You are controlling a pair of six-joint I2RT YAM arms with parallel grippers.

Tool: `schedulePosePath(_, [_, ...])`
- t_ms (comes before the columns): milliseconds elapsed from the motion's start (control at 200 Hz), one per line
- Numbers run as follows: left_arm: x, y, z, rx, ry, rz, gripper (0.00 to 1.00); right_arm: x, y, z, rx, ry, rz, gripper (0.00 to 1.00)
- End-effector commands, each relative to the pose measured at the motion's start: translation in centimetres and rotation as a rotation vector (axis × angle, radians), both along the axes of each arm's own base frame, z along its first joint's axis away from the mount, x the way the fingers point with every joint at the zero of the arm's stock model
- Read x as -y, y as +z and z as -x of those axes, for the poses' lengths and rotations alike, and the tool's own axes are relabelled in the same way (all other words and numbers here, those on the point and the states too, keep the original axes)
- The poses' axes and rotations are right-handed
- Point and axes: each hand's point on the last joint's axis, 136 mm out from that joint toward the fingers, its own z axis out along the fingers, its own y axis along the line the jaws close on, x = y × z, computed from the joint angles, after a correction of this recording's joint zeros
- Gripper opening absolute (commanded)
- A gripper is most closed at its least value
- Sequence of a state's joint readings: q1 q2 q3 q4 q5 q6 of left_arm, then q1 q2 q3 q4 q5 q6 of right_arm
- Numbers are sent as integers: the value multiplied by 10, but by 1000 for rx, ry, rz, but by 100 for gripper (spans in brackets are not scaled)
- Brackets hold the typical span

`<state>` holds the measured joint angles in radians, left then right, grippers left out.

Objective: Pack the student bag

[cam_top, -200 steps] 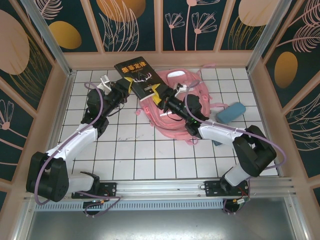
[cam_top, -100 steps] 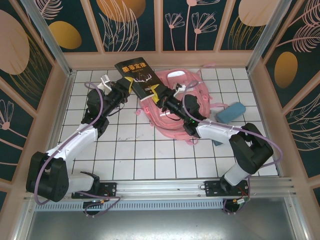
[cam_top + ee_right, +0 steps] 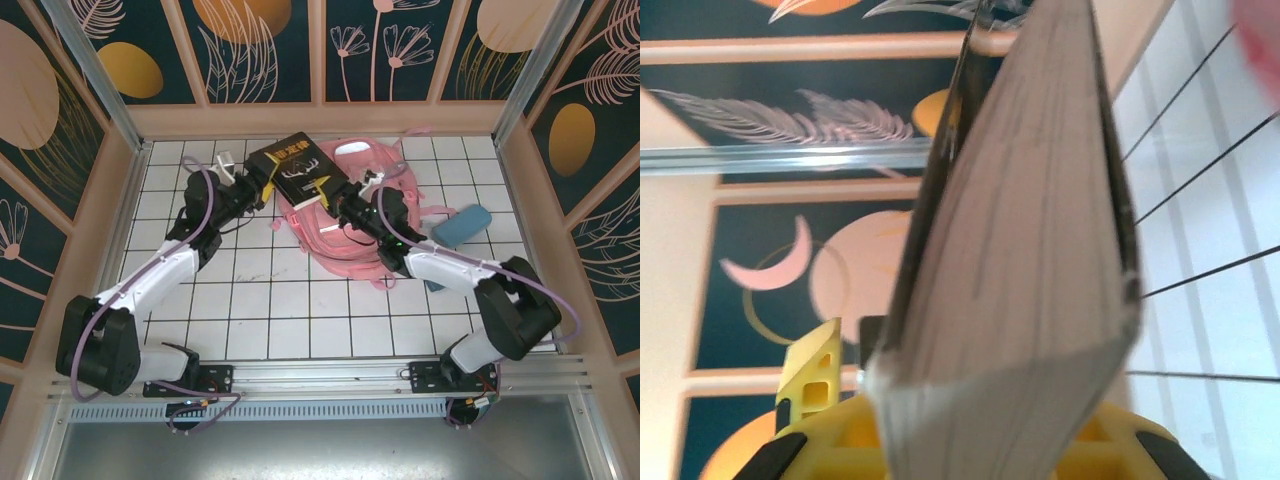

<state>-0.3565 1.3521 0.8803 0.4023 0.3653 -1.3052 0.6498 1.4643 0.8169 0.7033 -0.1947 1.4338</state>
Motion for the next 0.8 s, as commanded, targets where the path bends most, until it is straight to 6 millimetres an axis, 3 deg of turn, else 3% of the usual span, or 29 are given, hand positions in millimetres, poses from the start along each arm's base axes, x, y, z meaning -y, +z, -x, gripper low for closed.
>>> schedulePosePath(0, [17,-28,5,-32,-116,-189,85,38,19,-1,111,-104,167,5])
schedulePosePath(45, [24,-44,9,-46,-152,-242,85,50,15,-2,111,-127,235,5])
schedulePosePath(65, [29,-37,8,-24,-165,-257,86,56,13,-2,107,-139,264,5])
schedulePosePath(180, [51,-60,15,-26,-243,-412,86,88,5,7,114,-195,417,5])
schedulePosePath(205, [57,-64,16,-16,-262,-450,86,106,5,3,107,-240,453,4])
schedulePosePath(345, [90,-87,29,23,-370,-696,85,157,6,14,104,-340,605,5])
schedulePosePath(475, [117,-108,43,55,-466,-918,85,196,3,26,58,-395,678,5])
schedulePosePath(490, [121,-120,43,38,-485,-958,85,201,2,26,47,-403,686,5])
schedulePosePath(616, [142,-143,47,37,-559,-1181,85,239,-9,37,-48,-484,737,5])
schedulePosePath(796, [181,-160,50,80,-672,-1303,85,288,-21,46,-143,-592,745,5])
